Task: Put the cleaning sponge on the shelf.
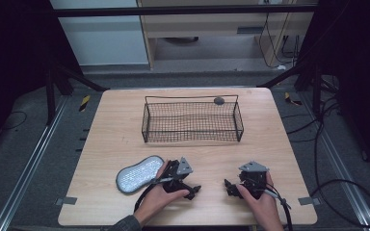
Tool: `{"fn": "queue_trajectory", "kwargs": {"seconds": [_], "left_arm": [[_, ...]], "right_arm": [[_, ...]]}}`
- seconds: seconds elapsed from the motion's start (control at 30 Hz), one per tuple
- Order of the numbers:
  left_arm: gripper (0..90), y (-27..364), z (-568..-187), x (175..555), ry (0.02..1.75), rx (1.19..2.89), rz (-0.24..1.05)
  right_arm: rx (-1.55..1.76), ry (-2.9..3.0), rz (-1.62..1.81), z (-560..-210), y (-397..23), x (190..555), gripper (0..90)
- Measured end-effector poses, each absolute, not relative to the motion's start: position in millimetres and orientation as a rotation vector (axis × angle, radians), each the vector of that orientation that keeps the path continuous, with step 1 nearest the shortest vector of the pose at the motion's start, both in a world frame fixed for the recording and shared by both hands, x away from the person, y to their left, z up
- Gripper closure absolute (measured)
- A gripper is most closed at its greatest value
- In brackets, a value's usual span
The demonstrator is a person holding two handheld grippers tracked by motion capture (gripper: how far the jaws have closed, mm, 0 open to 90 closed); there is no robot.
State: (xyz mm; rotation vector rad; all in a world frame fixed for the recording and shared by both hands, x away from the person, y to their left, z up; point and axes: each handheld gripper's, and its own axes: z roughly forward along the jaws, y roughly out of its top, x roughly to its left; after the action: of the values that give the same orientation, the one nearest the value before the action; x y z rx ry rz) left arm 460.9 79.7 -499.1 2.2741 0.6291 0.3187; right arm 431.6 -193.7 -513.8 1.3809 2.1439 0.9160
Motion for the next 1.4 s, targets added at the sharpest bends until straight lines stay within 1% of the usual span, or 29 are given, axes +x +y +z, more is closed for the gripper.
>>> {"fn": "queue_trajectory", "kwargs": {"seconds": [0.03, 0.07, 0.17, 0.3, 0.33, 0.37, 0.5, 0.73, 0.87, 0.97, 1.03, 1.17, 1.3, 1.4], "left_arm": [[3.6, 79.7, -499.1, 460.9, 0.629, 2.274, 0.319], [3.5, 83.8, -493.5, 461.0, 0.626, 2.237, 0.305], [3.9, 92.2, -485.1, 460.8, 0.643, 2.216, 0.335], [4.4, 99.5, -476.2, 460.0, 0.643, 2.246, 0.378], [5.0, 106.0, -468.6, 460.5, 0.657, 2.251, 0.387], [5.0, 109.3, -464.9, 461.2, 0.66, 2.255, 0.378], [4.8, 124.9, -449.3, 468.2, 0.641, 2.348, 0.411], [5.5, 153.0, -432.7, 488.1, 0.719, 2.423, 0.393], [6.2, 167.0, -428.9, 498.2, 0.734, 2.493, 0.385], [5.5, 175.2, -427.9, 501.3, 0.766, 2.515, 0.343], [5.0, 179.0, -426.9, 502.3, 0.75, 2.549, 0.36], [4.7, 183.3, -426.6, 502.3, 0.69, 2.617, 0.322], [4.5, 190.5, -422.8, 502.3, 0.68, 2.625, 0.299], [3.9, 193.9, -422.5, 504.1, 0.705, 2.628, 0.295]], "right_arm": [[1.382, 2.144, 0.916, -513.7, -193.6, 431.5, 0.3], [1.379, 2.144, 0.916, -513.8, -193.8, 431.6, 0.4], [1.383, 2.142, 0.915, -513.8, -193.6, 431.4, 0.4], [1.382, 2.142, 0.915, -513.8, -193.7, 431.4, 0.4], [1.382, 2.142, 0.915, -513.8, -193.7, 431.4, 0.4], [1.374, 2.144, 0.914, -514.0, -194.0, 431.5, 0.4], [1.377, 2.146, 0.917, -513.8, -194.1, 431.5, 0.4], [1.371, 2.151, 0.92, -513.8, -194.7, 431.4, 0.4], [1.374, 2.157, 0.916, -513.4, -194.8, 431.2, 0.4], [1.365, 2.155, 0.914, -513.8, -195.6, 430.6, 0.4], [1.37, 2.152, 0.914, -513.7, -195.3, 430.2, 0.5], [1.366, 2.155, 0.911, -513.6, -195.5, 430.5, 0.4], [1.372, 2.161, 0.917, -513.2, -195.2, 431.1, 0.4], [1.37, 2.16, 0.919, -513.3, -195.3, 431.1, 0.4]]}}
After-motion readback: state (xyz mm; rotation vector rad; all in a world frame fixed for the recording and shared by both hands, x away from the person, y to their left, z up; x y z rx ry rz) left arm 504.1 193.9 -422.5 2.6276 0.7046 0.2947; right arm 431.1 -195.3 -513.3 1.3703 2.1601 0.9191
